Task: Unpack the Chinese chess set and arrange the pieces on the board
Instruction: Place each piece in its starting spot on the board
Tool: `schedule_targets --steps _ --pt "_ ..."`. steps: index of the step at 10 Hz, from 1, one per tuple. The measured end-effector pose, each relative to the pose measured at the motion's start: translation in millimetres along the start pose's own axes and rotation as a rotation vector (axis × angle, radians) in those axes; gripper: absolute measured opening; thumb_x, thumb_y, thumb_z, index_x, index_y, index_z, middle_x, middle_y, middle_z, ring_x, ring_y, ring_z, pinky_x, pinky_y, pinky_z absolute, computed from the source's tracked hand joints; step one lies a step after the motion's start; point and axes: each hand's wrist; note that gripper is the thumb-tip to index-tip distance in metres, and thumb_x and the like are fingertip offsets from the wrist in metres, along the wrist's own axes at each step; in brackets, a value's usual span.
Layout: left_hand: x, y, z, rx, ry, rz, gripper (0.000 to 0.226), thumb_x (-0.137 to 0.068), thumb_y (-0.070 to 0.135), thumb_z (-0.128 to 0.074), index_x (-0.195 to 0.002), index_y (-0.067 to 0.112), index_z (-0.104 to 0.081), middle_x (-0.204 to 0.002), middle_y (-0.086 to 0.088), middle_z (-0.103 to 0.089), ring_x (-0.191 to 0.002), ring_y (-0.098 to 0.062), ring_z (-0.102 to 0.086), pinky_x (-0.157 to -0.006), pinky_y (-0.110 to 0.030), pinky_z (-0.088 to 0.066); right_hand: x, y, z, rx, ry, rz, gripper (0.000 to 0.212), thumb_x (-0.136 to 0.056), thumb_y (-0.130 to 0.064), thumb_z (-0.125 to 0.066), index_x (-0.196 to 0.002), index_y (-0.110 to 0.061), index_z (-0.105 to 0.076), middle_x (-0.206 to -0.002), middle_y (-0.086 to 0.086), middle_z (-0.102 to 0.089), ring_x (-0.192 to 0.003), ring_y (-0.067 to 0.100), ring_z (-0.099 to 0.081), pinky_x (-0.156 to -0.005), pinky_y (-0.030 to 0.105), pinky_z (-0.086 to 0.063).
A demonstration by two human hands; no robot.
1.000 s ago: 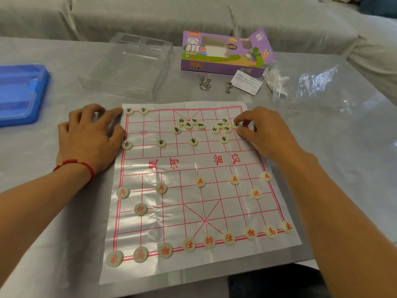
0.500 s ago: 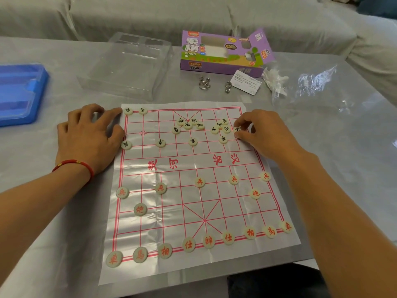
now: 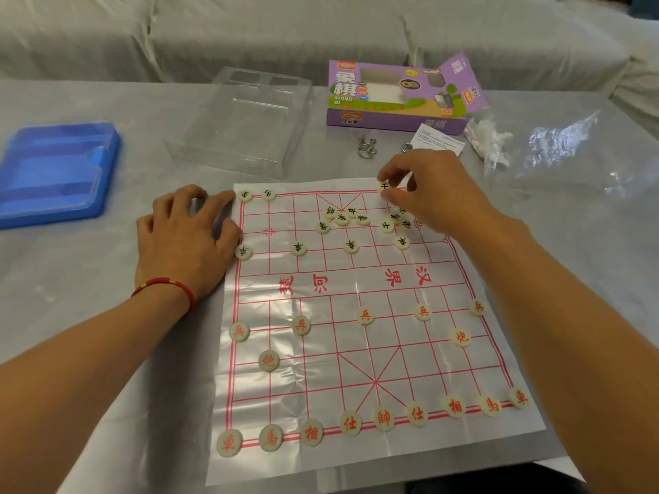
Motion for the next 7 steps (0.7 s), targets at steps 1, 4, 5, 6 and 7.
schedule_targets --steps 1,4,5,6,7 --pt "0.4 -0.1 0.3 -0.008 0.004 -0.001 0.049 -0.098 0.056 -0.036 -0.145 0.040 -0.038 -0.144 -0.002 -0.039 -0.136 -0.029 -0.032 -0.110 -0.052 -0.030 -27.1 -7.2 -7.0 0.035 -0.044 0.047 0.025 -0.088 -0.022 -0.073 -0.113 -0.022 -0.072 -0.104 -0.003 -0.069 -0.086 0.012 -0.059 -0.081 0.030 -0.051" --pt "0.1 -0.8 0.5 -0.015 0.013 -0.006 0.048 -0.098 0.053 -0.036 -0.144 0.040 -0.039 -0.143 0.000 -0.040 -0.135 -0.026 -0.032 -0.109 -0.050 -0.030 -50.8 -1.2 -20.3 0.139 -0.197 0.063 0.020 -0.086 -0.024 -0.074 -0.106 -0.026 -0.072 -0.103 -0.002 -0.069 -0.092 0.017 -0.060 -0.084 0.040 -0.056" --pt "0.2 -0.5 0.4 -0.016 0.015 -0.007 0.048 -0.098 0.053 -0.036 -0.144 0.040 -0.038 -0.143 0.000 -0.040 -0.136 -0.027 -0.031 -0.110 -0.050 -0.029 -49.4 4.4 -15.6 0.125 -0.203 0.041 0.021 -0.085 -0.022 -0.075 -0.106 -0.026 -0.072 -0.102 0.000 -0.070 -0.092 0.017 -0.062 -0.082 0.038 -0.056" --pt "0.2 -0.2 0.4 -0.013 0.013 -0.004 0.048 -0.098 0.053 -0.036 -0.145 0.040 -0.038 -0.144 0.000 -0.039 -0.136 -0.027 -0.031 -0.110 -0.050 -0.029 -46.8 6.4 -14.2 0.090 -0.209 0.032 0.022 -0.086 -0.022 -0.076 -0.108 -0.023 -0.073 -0.099 -0.001 -0.071 -0.088 0.016 -0.064 -0.077 0.030 -0.052" --pt "0.0 0.1 0.3 -0.011 0.011 0.001 0.048 -0.098 0.054 -0.035 -0.144 0.040 -0.038 -0.144 0.000 -0.039 -0.136 -0.027 -0.031 -0.110 -0.050 -0.029 -46.8 2.3 -17.1 0.078 -0.205 0.054 0.023 -0.086 -0.023 -0.075 -0.109 -0.021 -0.073 -0.098 0.000 -0.071 -0.087 0.015 -0.063 -0.078 0.030 -0.053"
Point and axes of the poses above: each hand's wrist, its own x-axis away from the middle knuckle, its own z-axis out of the back of the hand, y = z × x
